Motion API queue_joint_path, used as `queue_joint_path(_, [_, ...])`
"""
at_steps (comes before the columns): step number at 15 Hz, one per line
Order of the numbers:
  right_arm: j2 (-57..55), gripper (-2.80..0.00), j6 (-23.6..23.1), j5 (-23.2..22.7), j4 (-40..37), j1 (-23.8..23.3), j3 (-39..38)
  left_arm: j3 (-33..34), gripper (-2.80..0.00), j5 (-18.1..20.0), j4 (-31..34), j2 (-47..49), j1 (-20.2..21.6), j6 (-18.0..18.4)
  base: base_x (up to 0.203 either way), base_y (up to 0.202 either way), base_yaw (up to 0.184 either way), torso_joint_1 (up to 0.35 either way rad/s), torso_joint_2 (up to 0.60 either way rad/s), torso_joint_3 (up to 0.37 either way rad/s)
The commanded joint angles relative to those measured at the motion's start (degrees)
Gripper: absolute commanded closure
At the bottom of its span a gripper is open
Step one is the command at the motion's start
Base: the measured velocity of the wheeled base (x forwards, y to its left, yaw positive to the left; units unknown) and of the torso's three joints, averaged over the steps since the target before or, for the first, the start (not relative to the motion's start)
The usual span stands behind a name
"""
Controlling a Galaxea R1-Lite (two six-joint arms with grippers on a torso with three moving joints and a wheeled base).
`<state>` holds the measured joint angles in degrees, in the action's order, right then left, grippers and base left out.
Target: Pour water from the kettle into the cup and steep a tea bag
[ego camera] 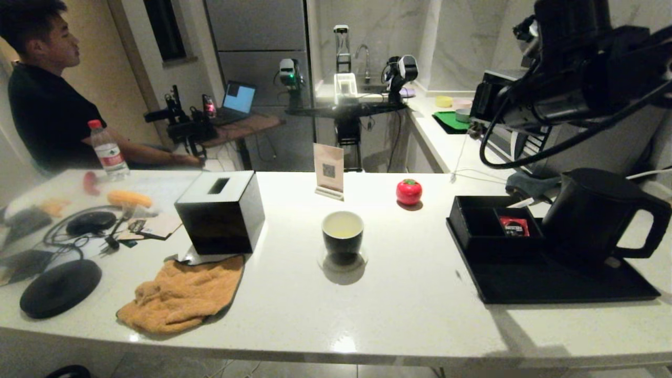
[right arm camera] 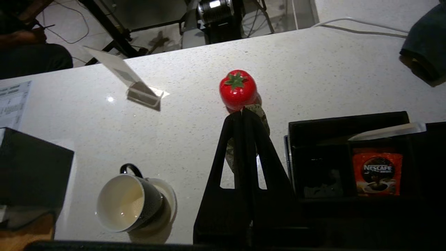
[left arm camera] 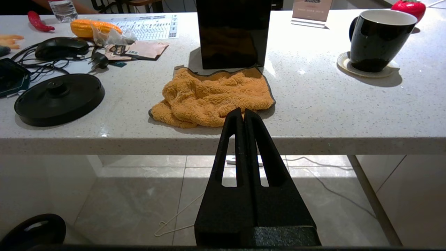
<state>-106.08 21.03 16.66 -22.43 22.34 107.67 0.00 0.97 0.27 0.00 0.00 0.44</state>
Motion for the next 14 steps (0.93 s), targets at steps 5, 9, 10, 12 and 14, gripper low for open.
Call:
queue_joint_path(5, [1.1,0.00,0.2,2.0,-0.2,6.2,0.0,0.0,0.00,0.0,0.0,0.0,0.0,0.0,0.000,0.000,0.000,0.000,0.00,0.000])
queue_joint_path(9, [0.9,0.00,0.2,2.0,-0.1,9.0,0.0,0.0,0.00,0.0,0.0,0.0,0.0,0.0,0.000,0.000,0.000,0.000,0.00,0.000])
queue_joint_path(10, [0.9,0.00,0.2,2.0,-0.1,9.5,0.0,0.0,0.00,0.0,0.0,0.0,0.0,0.0,0.000,0.000,0.000,0.000,0.00,0.000])
queue_joint_path(12, [0.7,0.00,0.2,2.0,0.0,10.4,0.0,0.0,0.00,0.0,0.0,0.0,0.0,0.0,0.000,0.000,0.000,0.000,0.00,0.000])
queue_joint_path(14, [0.5,0.00,0.2,2.0,0.1,11.6,0.0,0.0,0.00,0.0,0.0,0.0,0.0,0.0,0.000,0.000,0.000,0.000,0.00,0.000])
